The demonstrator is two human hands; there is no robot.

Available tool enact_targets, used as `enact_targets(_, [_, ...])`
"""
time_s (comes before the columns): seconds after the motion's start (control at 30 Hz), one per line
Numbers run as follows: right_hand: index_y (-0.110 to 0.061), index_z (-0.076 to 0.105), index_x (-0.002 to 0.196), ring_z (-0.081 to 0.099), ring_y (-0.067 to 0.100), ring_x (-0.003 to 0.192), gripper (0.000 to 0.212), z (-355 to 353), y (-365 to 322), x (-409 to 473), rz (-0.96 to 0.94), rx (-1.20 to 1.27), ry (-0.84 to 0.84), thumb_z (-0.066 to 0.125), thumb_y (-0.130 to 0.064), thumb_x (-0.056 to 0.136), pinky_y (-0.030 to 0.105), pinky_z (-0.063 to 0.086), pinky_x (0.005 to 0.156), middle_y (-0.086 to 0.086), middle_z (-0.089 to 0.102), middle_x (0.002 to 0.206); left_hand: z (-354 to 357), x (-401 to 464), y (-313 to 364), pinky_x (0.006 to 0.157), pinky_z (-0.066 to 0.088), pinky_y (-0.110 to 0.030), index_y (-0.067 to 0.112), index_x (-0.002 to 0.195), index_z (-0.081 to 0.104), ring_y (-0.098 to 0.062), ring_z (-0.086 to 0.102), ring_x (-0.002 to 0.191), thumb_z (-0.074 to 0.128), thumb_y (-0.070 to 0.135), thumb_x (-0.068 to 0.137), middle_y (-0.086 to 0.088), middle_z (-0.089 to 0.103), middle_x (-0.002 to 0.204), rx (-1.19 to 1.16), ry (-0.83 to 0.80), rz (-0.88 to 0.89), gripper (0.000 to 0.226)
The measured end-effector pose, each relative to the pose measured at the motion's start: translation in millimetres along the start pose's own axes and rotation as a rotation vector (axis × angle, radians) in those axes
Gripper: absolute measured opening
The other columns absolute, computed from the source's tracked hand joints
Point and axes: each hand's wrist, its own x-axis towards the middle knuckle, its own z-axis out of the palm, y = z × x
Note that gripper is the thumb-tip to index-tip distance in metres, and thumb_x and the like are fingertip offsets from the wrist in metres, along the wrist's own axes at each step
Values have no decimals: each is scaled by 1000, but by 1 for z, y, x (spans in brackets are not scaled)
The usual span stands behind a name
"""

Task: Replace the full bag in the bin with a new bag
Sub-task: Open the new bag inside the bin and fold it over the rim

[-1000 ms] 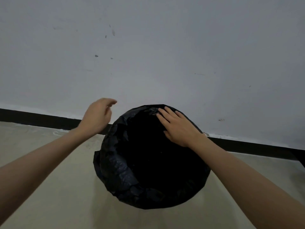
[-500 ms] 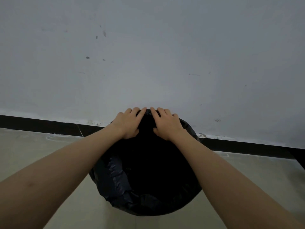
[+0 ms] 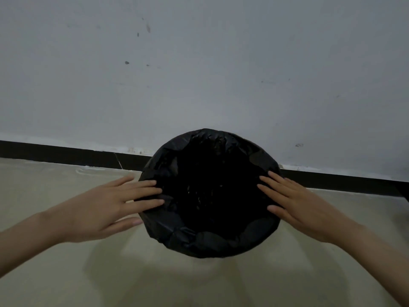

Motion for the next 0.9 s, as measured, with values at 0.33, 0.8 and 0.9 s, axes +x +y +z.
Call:
enact_targets(0.33, [-21, 33, 139, 27, 22, 138, 52, 17, -71, -30, -146, -103, 271, 18, -44, 96, 40, 21, 108, 4, 41, 146, -17, 27, 67, 108, 25, -37, 23, 137, 37, -13, 40, 132, 25, 47, 95, 1, 52, 137, -7, 240, 85, 50])
enact_targets(0.8, [-13, 40, 135, 39, 23, 134, 53, 49, -130, -48, -173, -168, 378, 47, -25, 84, 44, 34, 107, 4, 48, 142, 15, 24, 64, 103, 31, -35, 30, 141, 28, -14, 59, 115, 3, 1, 94, 2, 65, 121, 167, 175, 107, 61])
enact_targets(0.9, [-16, 41, 134, 42, 20, 132, 44, 34, -121, -37, -206, -29, 447, 38, -25, 91, 40, 32, 110, 4, 52, 139, 22, 21, 46, 108, 27, -34, 32, 143, 21, -17, 50, 125, 24, -8, 80, -2, 60, 128, 134, 193, 81, 75])
